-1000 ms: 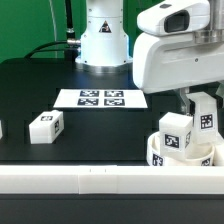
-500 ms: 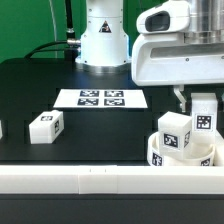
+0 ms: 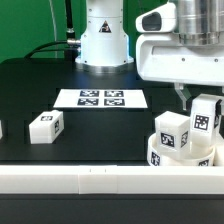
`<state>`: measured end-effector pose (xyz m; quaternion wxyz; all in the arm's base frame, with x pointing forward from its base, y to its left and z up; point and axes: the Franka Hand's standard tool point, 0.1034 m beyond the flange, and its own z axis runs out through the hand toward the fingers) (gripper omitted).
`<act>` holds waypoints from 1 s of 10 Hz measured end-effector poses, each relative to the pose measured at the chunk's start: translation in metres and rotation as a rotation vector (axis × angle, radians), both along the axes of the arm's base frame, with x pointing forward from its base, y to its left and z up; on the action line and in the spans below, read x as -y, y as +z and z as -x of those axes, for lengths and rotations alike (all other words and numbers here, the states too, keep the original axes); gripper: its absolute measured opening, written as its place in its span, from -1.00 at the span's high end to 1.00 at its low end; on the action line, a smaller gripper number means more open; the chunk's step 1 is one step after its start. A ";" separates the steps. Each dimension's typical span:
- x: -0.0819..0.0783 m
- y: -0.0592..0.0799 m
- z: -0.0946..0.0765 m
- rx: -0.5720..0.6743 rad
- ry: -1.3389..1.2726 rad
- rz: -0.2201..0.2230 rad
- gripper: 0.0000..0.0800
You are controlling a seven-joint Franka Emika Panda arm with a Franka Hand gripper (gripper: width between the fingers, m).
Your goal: Assemble stool
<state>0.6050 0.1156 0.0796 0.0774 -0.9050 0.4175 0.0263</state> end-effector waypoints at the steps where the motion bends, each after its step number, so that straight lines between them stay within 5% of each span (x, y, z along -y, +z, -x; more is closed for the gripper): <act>1: 0.000 0.000 0.000 -0.010 -0.067 -0.011 0.15; 7: -0.003 0.000 0.000 -0.074 -0.406 -0.055 0.13; 8: -0.003 0.000 0.000 -0.069 -0.367 -0.054 -0.31; 9: -0.002 0.005 0.000 -0.062 -0.319 -0.055 -0.31; 10: -0.001 0.011 -0.001 -0.058 -0.281 -0.056 -0.57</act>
Offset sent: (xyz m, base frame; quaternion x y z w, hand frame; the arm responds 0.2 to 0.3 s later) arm -0.0018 -0.0027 -0.0043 -0.0012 -0.0066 0.2016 0.9794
